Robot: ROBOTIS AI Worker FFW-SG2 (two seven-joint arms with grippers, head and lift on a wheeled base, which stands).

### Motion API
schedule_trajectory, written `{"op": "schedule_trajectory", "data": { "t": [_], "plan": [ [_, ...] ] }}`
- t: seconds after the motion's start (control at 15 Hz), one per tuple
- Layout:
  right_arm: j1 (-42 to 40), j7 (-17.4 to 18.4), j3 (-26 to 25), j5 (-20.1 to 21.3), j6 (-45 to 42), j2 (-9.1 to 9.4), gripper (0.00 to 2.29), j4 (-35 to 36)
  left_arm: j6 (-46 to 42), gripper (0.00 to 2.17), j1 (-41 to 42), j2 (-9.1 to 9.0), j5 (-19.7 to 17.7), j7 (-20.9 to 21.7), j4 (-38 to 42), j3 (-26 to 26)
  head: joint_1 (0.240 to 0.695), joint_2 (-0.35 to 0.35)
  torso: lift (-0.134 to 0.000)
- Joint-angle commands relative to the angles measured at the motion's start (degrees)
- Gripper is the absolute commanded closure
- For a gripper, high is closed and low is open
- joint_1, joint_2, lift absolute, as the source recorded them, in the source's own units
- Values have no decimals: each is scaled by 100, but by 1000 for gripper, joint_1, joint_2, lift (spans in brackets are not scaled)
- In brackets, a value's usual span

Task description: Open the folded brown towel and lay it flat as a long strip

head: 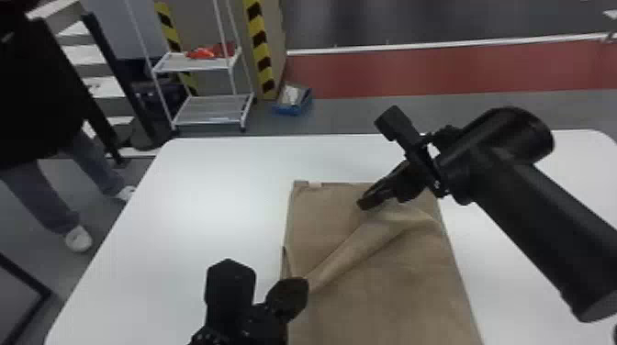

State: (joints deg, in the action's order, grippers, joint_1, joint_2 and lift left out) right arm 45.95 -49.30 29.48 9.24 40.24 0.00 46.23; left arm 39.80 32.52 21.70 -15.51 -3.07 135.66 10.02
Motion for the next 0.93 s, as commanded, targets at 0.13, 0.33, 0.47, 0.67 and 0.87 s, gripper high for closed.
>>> {"op": "schedule_trajectory", "data": {
  "t": [0.13, 0.33, 0.47, 0.67, 0.87],
  "plan": [
    [10, -27, 6, 95, 51, 5, 765, 0, 6, 1447, 0, -16, 22, 8, 13, 27, 695, 151, -123],
    [10, -62, 6, 113, 121, 5, 994, -9, 6, 1447, 9, -16, 31, 8, 22, 35, 695, 147, -123],
    [10, -62, 6, 139, 191, 5, 998, -9, 6, 1447, 27, -16, 40, 8, 31, 44, 695, 145, -123],
    [10, -106, 23, 148, 244, 5, 998, -9, 6, 1447, 53, -16, 101, 0, 48, 53, 695, 142, -123],
    [1, -142, 6, 148, 262, 5, 1237, -9, 6, 1447, 70, -16, 101, 0, 57, 44, 695, 142, -123]
  ]
}}
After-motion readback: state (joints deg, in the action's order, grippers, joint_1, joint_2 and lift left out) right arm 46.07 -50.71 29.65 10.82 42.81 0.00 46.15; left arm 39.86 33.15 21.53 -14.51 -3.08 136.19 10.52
